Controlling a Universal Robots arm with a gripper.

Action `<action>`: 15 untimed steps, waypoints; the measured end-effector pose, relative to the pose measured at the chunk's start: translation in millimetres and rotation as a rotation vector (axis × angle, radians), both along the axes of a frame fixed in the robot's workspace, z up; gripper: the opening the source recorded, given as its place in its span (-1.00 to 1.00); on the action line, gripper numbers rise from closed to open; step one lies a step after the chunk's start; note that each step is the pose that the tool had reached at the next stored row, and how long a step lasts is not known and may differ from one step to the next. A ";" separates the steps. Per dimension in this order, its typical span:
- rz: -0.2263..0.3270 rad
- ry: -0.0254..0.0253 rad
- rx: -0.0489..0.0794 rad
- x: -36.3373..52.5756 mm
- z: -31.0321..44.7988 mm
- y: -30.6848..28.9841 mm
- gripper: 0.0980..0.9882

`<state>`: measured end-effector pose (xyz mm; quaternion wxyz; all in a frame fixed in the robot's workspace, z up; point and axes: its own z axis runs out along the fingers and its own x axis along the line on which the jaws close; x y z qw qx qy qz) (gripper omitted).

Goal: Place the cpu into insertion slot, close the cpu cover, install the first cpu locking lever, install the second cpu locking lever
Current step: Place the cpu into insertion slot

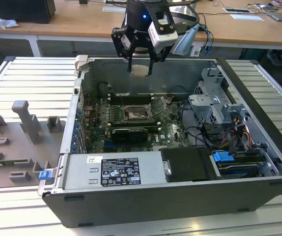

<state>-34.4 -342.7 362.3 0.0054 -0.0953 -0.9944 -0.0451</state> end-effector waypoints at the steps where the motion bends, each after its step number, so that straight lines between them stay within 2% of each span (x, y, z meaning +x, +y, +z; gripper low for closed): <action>1: -0.001 -0.0001 0.000 0.0 0.0 0.0 0.00; 15: -0.031 -0.0001 0.000 0.0 0.0 0.0 0.00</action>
